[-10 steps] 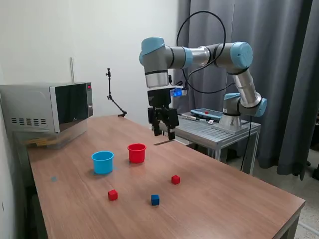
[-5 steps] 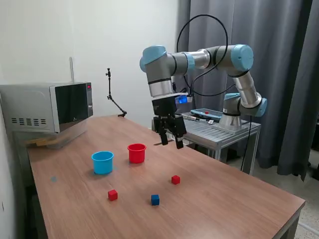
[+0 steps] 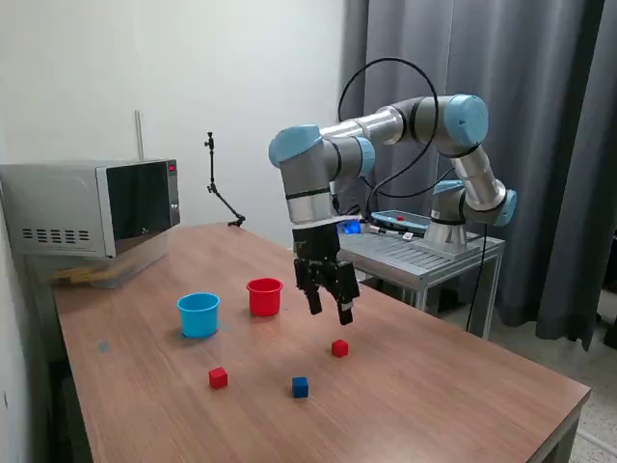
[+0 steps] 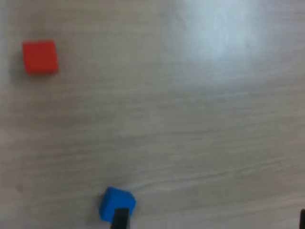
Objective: Place red objects in the red bin, and blue objects in the blue bin.
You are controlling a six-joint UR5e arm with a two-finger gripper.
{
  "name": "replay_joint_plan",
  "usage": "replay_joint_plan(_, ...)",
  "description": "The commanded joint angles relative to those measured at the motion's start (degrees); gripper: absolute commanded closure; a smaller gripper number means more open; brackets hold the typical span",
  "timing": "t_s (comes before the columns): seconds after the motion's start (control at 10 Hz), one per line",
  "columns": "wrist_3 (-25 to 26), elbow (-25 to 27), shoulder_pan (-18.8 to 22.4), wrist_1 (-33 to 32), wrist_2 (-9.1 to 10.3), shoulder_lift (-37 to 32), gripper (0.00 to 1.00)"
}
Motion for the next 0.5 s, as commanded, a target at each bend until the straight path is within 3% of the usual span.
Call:
replay_joint_plan(0.0, -0.31, 0.41, 0.76, -4.98, -0.02, 1.17, 0.00)
replay_joint_plan(0.4, -0.04, 1.82, 1.82, -7.79, -0.11, 3.63, 0.00)
